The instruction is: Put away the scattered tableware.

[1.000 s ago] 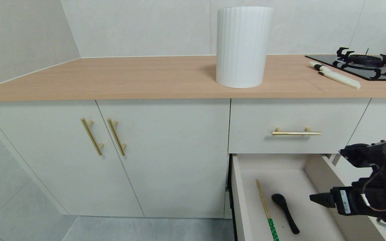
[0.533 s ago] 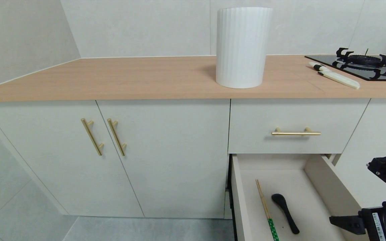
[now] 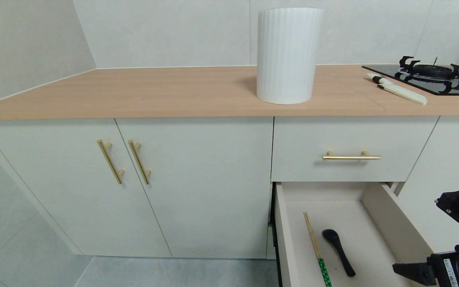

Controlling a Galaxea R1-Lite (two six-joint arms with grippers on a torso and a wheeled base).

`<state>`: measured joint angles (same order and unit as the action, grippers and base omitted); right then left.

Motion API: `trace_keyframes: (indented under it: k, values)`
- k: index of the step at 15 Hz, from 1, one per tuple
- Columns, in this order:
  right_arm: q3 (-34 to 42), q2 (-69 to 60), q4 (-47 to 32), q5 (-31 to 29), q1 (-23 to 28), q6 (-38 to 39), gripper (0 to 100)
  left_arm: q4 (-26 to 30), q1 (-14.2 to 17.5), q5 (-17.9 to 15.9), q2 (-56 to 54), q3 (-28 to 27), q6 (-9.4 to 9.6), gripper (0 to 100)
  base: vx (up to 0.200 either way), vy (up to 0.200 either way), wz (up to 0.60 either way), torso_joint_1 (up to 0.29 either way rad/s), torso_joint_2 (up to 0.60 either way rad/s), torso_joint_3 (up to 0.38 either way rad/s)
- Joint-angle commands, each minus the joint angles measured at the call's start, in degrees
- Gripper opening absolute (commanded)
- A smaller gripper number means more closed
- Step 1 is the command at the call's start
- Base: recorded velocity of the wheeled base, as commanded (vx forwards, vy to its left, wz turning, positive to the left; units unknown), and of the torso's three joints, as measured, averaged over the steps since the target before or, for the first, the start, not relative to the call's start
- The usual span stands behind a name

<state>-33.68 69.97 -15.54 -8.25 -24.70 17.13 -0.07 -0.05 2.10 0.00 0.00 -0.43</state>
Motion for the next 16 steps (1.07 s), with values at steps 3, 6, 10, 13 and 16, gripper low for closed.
trace_keyframes:
  k: [3, 6, 10, 13, 16]
  values:
    - [0.0, 0.8, -1.7, 0.1, -1.1, 0.0, 100, 0.0, 0.0, 0.0, 0.0, 0.0, -0.01, 100, -0.2, 0.0, 0.0, -0.002, 0.0, 0.001]
    - [0.1, 1.5, -3.9, 0.5, -2.5, 0.0, 100, 0.0, 0.0, 0.0, 0.0, 0.0, -0.01, 100, -0.067, 0.0, 0.0, 0.001, 0.0, 0.001]
    - [0.6, 5.0, -7.2, 4.8, -6.2, 0.0, 100, 0.0, 0.0, 0.0, 0.0, 0.0, -0.01, 100, 0.0, 0.0, 0.0, 0.0, 0.0, 0.0]
    - [1.4, 10.3, -7.0, 4.9, -6.4, 0.2, 100, 0.0, 0.0, 0.0, 0.0, 0.0, -0.01, 100, 0.0, 0.0, 0.0, 0.0, 0.0, 0.0]
    - [1.3, 13.2, -6.9, 4.9, -6.3, 1.5, 100, 0.0, 0.0, 0.0, 0.0, 0.0, -0.01, 100, 0.0, 0.0, 0.0, 0.0, 0.0, 0.0]
